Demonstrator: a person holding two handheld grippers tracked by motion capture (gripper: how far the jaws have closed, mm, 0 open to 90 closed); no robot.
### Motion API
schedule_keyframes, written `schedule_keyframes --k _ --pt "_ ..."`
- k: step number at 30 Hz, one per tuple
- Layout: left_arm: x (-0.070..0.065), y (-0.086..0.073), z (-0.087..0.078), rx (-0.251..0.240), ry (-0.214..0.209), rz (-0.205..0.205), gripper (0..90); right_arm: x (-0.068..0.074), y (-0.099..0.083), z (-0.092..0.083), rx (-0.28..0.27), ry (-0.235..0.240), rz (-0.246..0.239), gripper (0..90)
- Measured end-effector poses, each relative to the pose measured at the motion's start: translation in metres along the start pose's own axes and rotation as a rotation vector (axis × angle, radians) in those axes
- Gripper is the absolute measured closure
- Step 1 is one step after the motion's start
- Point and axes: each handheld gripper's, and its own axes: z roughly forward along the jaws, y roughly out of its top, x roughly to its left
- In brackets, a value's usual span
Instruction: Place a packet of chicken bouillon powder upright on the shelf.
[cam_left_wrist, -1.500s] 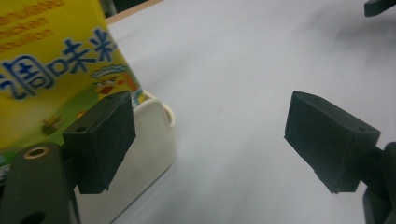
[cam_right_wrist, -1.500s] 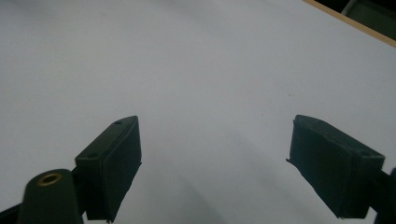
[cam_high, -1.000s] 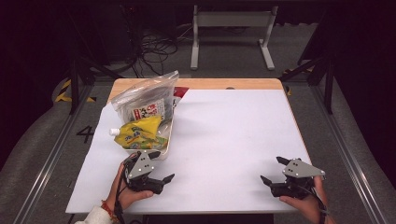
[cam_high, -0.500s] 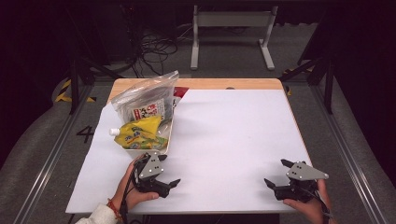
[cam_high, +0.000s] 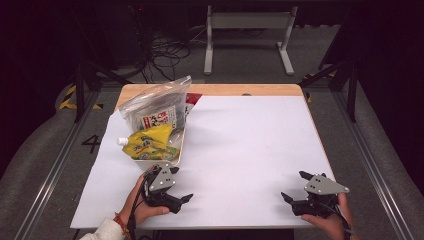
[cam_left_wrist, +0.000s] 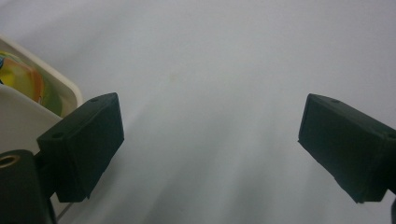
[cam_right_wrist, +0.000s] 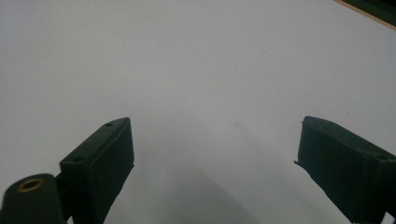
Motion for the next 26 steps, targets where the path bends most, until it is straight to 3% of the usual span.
schedule_keyframes --k 26 --pt "0.0005 0.0007 0.0048 0.028 0.0 0.015 7.5 0.0002 -0.0014 0.0041 0.008 0.019 -0.001 11.4"
